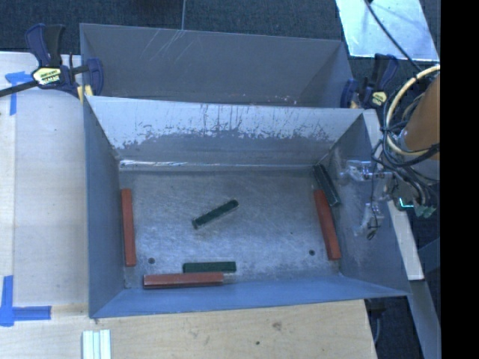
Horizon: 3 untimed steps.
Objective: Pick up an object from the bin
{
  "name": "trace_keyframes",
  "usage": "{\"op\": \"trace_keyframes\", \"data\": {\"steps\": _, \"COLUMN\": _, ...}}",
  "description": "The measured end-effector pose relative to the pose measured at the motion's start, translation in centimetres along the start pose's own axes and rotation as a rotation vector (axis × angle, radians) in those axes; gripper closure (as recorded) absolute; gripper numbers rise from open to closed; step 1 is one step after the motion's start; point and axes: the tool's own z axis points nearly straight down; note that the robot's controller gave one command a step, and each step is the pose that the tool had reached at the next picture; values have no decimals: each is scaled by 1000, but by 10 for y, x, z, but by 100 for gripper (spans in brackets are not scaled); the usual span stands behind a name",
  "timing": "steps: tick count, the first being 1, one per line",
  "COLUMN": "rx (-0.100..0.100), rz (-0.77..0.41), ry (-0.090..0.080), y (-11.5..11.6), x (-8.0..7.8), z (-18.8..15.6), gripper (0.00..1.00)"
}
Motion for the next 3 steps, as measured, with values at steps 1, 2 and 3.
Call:
{"op": "trace_keyframes", "data": {"steps": 1, "rx": 0, "rz": -179, "ry": -5, "y": 41, "x": 15, "z": 8, "gripper": 0}}
{"op": "trace_keyframes", "data": {"steps": 2, "rx": 1, "rz": -179, "ry": -5, "y": 40, "x": 15, "z": 7, "gripper": 0}}
{"op": "trace_keyframes", "data": {"steps": 3, "rx": 0, "rz": -494, "ry": -4, "y": 103, "x": 40, "z": 111, "gripper": 0}}
